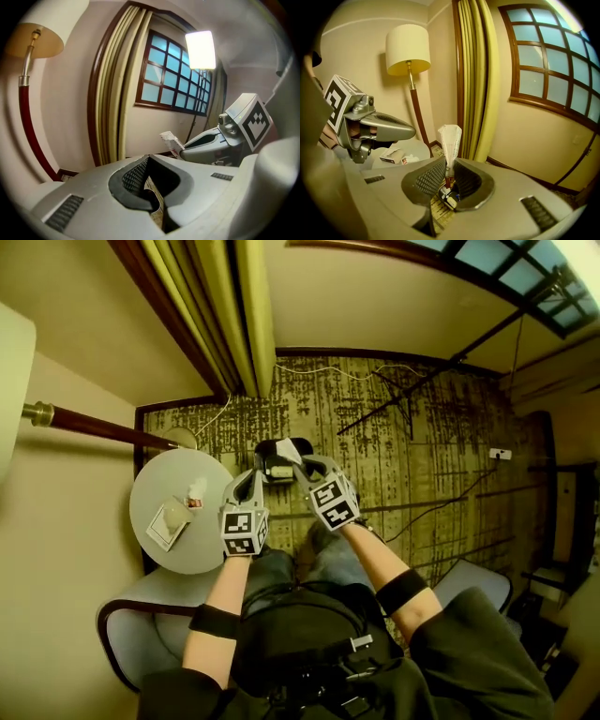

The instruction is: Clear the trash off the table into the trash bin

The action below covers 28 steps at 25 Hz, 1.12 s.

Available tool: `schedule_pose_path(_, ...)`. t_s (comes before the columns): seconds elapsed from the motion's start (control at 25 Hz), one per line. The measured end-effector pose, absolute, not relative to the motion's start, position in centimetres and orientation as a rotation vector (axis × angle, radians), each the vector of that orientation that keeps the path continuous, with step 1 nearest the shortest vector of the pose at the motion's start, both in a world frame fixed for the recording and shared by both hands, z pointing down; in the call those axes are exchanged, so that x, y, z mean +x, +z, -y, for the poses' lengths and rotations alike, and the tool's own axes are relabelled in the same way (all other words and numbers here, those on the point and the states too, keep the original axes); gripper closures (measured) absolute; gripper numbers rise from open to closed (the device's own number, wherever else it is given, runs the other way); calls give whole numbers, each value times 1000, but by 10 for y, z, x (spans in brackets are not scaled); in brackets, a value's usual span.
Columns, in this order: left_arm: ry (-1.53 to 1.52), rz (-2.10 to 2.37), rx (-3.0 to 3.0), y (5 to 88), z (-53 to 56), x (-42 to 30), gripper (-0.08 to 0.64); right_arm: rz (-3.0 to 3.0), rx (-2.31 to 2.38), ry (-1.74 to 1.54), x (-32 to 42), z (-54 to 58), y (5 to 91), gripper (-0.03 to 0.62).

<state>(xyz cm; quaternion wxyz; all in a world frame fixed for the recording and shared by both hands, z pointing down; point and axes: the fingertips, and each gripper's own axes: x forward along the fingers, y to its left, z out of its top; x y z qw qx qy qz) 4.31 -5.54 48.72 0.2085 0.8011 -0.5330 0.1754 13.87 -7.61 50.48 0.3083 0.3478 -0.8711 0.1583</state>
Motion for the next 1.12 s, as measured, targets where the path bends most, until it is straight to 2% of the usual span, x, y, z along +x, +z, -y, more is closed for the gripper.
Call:
schedule_pose_path(0.32,548,1379,2207,552,72,69,559,2196,992,537,166,80,588,511)
schedule_pose_path(1.12,713,1240,2095,890,121,111,558,1949,1059,846,198,106,951,502)
